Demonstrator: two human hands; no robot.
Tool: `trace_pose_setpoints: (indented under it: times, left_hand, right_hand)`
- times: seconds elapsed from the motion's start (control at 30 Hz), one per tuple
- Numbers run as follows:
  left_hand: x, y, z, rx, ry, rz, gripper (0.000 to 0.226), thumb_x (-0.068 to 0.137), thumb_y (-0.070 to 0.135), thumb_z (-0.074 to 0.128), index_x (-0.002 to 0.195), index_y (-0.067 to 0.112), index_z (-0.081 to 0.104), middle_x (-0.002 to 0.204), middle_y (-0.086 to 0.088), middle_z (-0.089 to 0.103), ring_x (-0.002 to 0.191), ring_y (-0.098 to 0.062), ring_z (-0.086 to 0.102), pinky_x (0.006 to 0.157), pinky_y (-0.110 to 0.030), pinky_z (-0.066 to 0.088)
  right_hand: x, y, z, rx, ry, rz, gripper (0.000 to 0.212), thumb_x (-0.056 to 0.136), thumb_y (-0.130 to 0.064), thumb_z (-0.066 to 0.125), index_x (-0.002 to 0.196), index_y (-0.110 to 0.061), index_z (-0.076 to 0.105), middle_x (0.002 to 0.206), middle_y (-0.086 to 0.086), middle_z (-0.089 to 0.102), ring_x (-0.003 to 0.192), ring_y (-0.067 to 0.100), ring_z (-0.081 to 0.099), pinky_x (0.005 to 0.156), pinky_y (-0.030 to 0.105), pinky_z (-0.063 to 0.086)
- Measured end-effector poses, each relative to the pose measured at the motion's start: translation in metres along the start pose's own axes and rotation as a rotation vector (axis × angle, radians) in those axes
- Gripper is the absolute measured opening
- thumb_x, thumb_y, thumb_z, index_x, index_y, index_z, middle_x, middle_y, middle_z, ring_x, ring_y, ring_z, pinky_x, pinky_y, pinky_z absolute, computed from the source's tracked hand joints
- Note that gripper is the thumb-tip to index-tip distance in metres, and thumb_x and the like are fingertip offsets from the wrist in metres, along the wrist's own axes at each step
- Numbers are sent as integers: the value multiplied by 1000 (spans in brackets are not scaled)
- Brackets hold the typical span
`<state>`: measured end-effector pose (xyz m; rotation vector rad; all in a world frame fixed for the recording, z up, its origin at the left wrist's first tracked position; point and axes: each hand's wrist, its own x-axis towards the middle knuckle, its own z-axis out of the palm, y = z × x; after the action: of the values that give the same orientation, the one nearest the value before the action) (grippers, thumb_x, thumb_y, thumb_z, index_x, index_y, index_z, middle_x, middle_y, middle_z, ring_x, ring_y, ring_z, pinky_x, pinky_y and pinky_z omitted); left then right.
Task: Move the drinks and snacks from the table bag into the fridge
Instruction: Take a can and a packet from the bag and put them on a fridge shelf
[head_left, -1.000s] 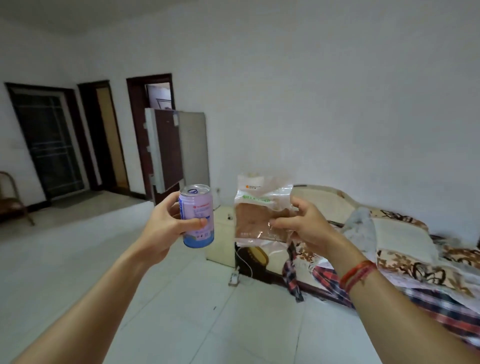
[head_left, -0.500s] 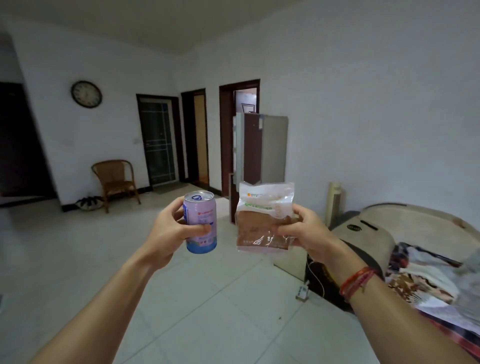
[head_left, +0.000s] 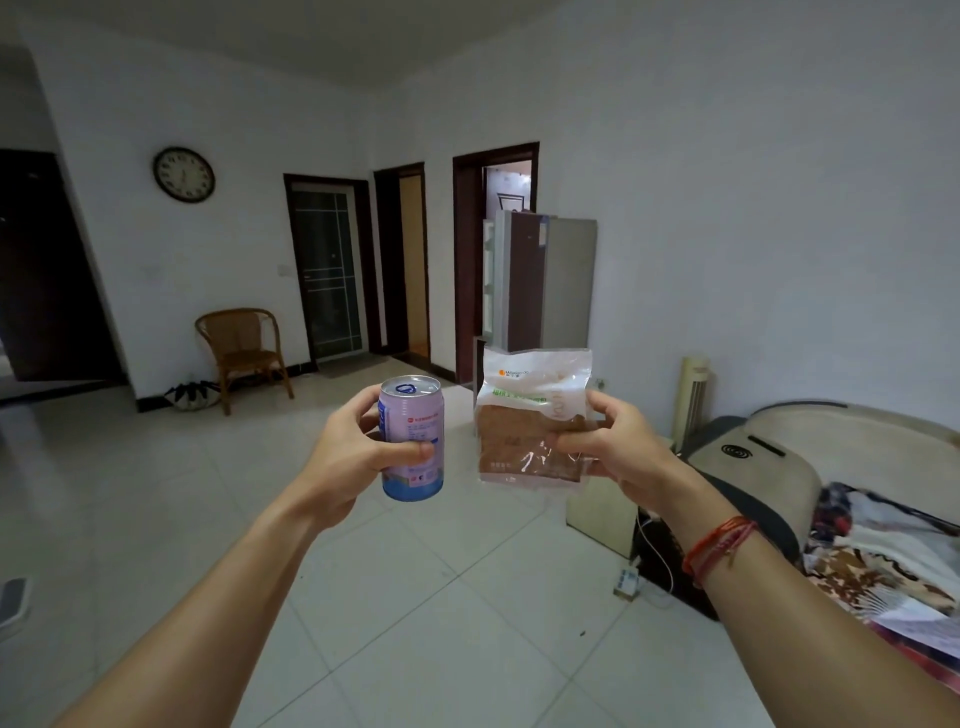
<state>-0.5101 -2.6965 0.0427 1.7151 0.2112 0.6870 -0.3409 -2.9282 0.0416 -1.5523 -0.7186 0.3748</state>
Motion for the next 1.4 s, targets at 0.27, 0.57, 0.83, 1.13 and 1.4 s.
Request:
trace_pose_setpoints:
  times: [0.27, 0.57, 0.83, 1.13, 1.4]
  left_hand:
    - [47, -32, -13, -21, 18, -25, 59, 71, -2, 81, 111, 34, 57, 107, -1, 68, 100, -23, 65, 71, -30, 56]
    - [162, -74, -14, -2, 64, -29, 63, 71, 1, 82, 120, 30, 55, 110, 2, 67, 101, -21, 65, 71, -28, 56]
    - [290, -111, -7, -9, 129, -34, 59, 72, 4, 82, 120, 26, 57, 111, 1, 68, 104, -23, 64, 78, -37, 58]
    - [400, -160, -24, 14, 163, -60, 59, 71, 3, 82, 122, 23, 59, 110, 0, 69, 104, -22, 66, 77, -35, 58]
    - [506, -224, -73, 64, 182, -72, 62, 70, 5, 84, 123, 21, 57, 114, 0, 67, 106, -21, 64, 84, -43, 58]
  right_hand:
    - [56, 15, 13, 64, -6, 6, 40, 75, -5, 85, 109, -22, 72, 112, 17, 73, 88, 25, 67, 79, 44, 51]
    - [187, 46, 3, 72, -66, -5, 40, 78, 0, 81, 112, -18, 70, 105, 8, 77, 84, 18, 74, 64, 29, 55]
    - [333, 63, -12, 86, -96, -8, 35, 79, -8, 84, 110, -18, 73, 99, 5, 75, 79, 15, 69, 71, 35, 45]
    - [463, 98, -10, 112, -113, 22, 28, 79, -9, 83, 104, -20, 75, 99, 8, 73, 88, 24, 68, 80, 45, 49]
    - [582, 130, 30, 121, -130, 33, 30, 84, -6, 79, 111, -15, 71, 97, 2, 77, 84, 16, 76, 70, 36, 63]
